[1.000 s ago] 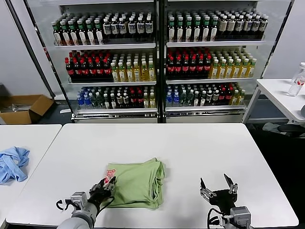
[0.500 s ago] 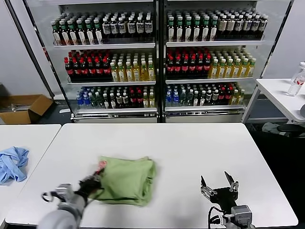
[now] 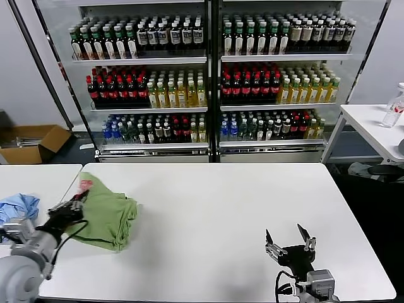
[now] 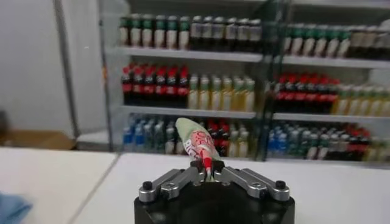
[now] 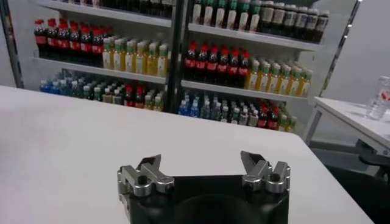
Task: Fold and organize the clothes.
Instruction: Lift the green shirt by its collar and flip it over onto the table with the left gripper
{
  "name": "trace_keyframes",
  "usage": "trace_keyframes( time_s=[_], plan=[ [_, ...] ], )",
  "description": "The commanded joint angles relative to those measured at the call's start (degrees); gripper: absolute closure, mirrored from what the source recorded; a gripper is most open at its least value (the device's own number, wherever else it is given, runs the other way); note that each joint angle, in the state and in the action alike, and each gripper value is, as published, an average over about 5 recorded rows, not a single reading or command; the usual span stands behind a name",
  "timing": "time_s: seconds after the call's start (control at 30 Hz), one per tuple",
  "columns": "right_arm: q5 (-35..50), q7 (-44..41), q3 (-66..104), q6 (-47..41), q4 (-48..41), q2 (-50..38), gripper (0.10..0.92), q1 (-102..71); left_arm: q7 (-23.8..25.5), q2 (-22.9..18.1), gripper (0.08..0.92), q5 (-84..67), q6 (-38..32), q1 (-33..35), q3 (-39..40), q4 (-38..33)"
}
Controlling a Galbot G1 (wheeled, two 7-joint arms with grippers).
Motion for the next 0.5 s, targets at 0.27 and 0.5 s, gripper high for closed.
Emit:
trace_keyframes(
  time_s=[0.27,0.5],
  plan=[
    [-0.9,0.1,0.6,0.2,0.6,0.5,0.202,-1.4,1.3,-13.6,0.876,8.7,0.8,-5.5,33.1,-4.6],
    [-0.9,0.2,0.9,-0.1,0.5,-0.1,0.203,-1.2,-8.4,-23.8,0.876,9.6,0.4,-11.4,38.4,2.8]
  ],
)
